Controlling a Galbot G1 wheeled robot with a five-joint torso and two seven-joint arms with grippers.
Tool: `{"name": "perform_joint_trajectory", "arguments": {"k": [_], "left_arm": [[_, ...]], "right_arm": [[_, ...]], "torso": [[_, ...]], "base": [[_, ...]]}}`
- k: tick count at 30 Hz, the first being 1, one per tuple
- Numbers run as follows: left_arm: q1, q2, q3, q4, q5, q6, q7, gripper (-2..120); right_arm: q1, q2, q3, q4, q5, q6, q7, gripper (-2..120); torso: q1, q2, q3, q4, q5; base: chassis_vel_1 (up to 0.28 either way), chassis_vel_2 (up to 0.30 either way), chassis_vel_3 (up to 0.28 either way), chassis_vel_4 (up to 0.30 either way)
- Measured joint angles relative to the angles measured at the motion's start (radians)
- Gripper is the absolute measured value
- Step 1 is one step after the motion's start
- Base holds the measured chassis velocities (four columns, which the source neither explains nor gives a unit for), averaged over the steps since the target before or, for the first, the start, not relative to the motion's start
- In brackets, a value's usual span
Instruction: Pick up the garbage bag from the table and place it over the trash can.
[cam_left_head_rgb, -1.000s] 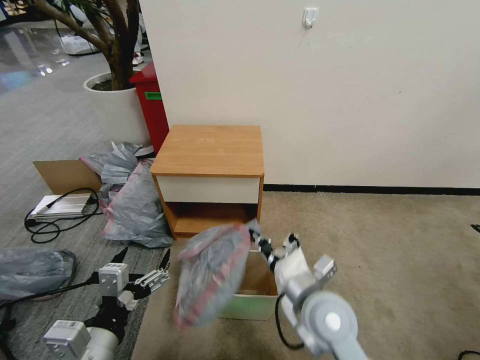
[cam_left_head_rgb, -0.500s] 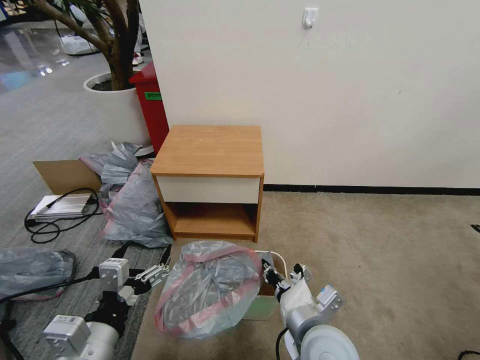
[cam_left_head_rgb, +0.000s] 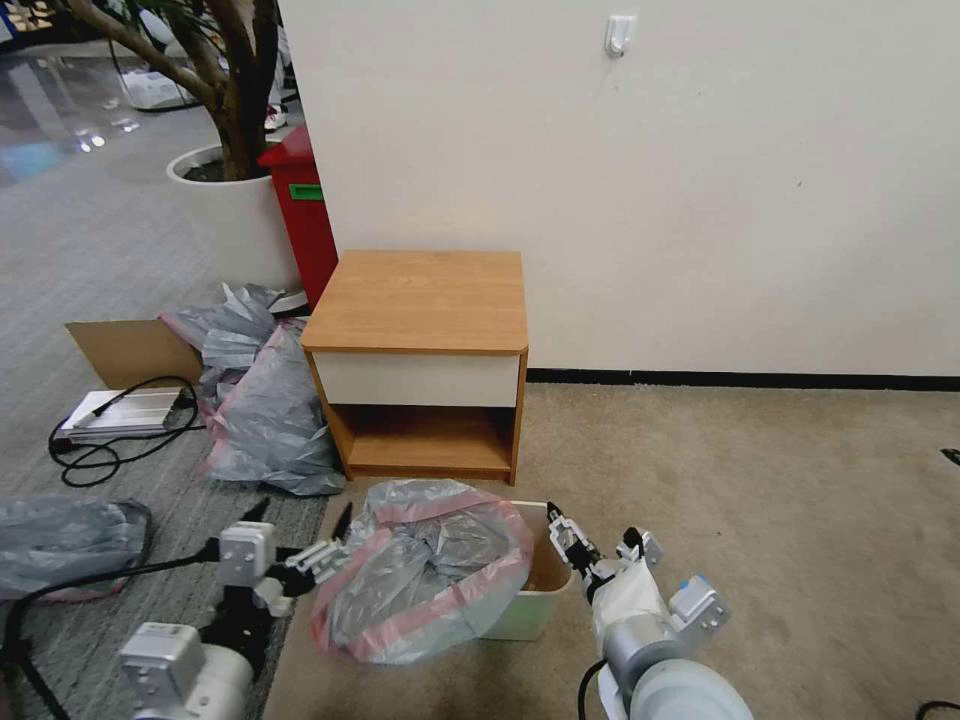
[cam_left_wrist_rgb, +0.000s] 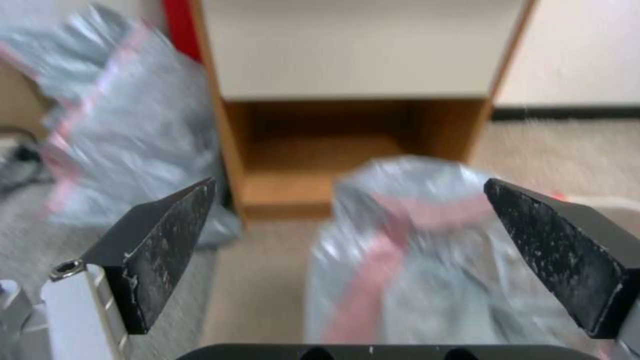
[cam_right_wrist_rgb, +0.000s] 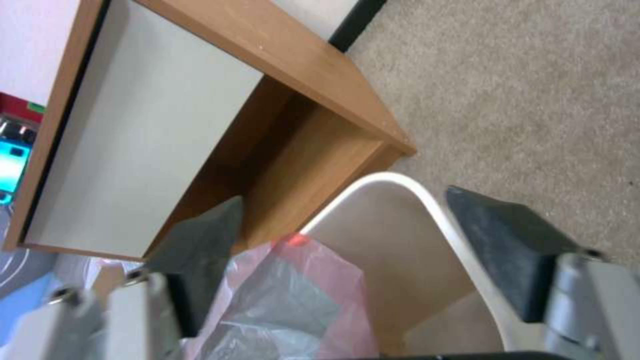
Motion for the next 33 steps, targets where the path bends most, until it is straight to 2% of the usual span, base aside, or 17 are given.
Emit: {"name": "perform_joint_trajectory", "arguments": {"k": [2,3,6,18,21,23,26,28,29,31,33], "left_arm": [[0.011,0.0,0.062,0.018,0.031,0.013,-0.026,100],[0.011,0.0,0.062,0.018,0.031,0.013,-0.026,100],[0.024,-0.003,0.133,0.036,0.053,0.032,-0.079,100],[-0.006,0.015,0.204,0.083,0.033,0.078,-0.146,99],[-0.032,0.018,0.217,0.109,0.002,0.097,-0.188,85],[-0.039,0.018,0.219,0.113,-0.008,0.101,-0.196,82],[-0.07,0.019,0.228,0.125,-0.061,0.121,-0.235,67],[-0.077,0.019,0.229,0.128,-0.072,0.126,-0.241,64],[-0.091,0.021,0.23,0.135,-0.086,0.13,-0.254,57],[-0.105,0.025,0.23,0.142,-0.095,0.132,-0.258,53],[-0.119,0.033,0.23,0.149,-0.105,0.133,-0.262,55]], "right_arm": [[0.004,0.001,0.003,0.0,0.0,0.002,-0.001,92],[0.004,0.001,0.003,0.0,0.0,0.002,-0.001,92],[0.009,0.002,0.005,-0.003,-0.006,0.005,-0.002,100],[0.008,0.014,0.011,-0.013,-0.023,0.011,-0.005,100],[0.003,0.022,0.01,-0.023,-0.014,0.02,-0.005,100],[0.0,0.024,0.01,-0.027,-0.014,0.021,-0.005,100],[-0.012,0.035,0.005,-0.039,-0.017,0.024,-0.005,100],[-0.014,0.037,0.002,-0.04,-0.02,0.027,-0.005,100],[-0.014,0.04,-0.006,-0.046,-0.032,0.036,-0.006,100],[-0.013,0.043,-0.012,-0.052,-0.047,0.045,-0.007,100],[-0.012,0.046,-0.02,-0.059,-0.061,0.054,-0.007,100]], "torso": [[0.0,0.0,0.0,0.0,-0.0001],[0.0,0.0,0.0,0.0,-0.0001],[0.0,0.0,0.0,0.0,0.0],[0.0,0.0,0.0,0.0,-0.0001],[0.0,0.0,0.0,0.0,-0.0002],[0.0,0.0,0.0,0.0001,-0.0001],[0.0,0.0,0.0,0.0,-0.0002],[0.0,0.0,0.0,0.0,-0.0001],[0.0,0.0,0.0,0.0,-0.0002],[0.0,0.0,0.0,0.0,-0.0002],[0.0,0.0,0.0,0.0,-0.0001]], "base": [[0.0,0.0,0.0,0.0],[0.0,0.0,0.0,0.0],[0.0,0.0,0.0,0.0],[0.0,0.0,0.0,0.0],[0.0,0.0,0.0,0.0],[0.0,0.0,0.0,0.0],[0.0,0.0,0.0,0.0],[0.0,0.0,0.0,0.0],[0.0,0.0,0.0,0.0],[0.0,0.0,0.0,0.0],[0.0,0.0,0.0,0.0]]}}
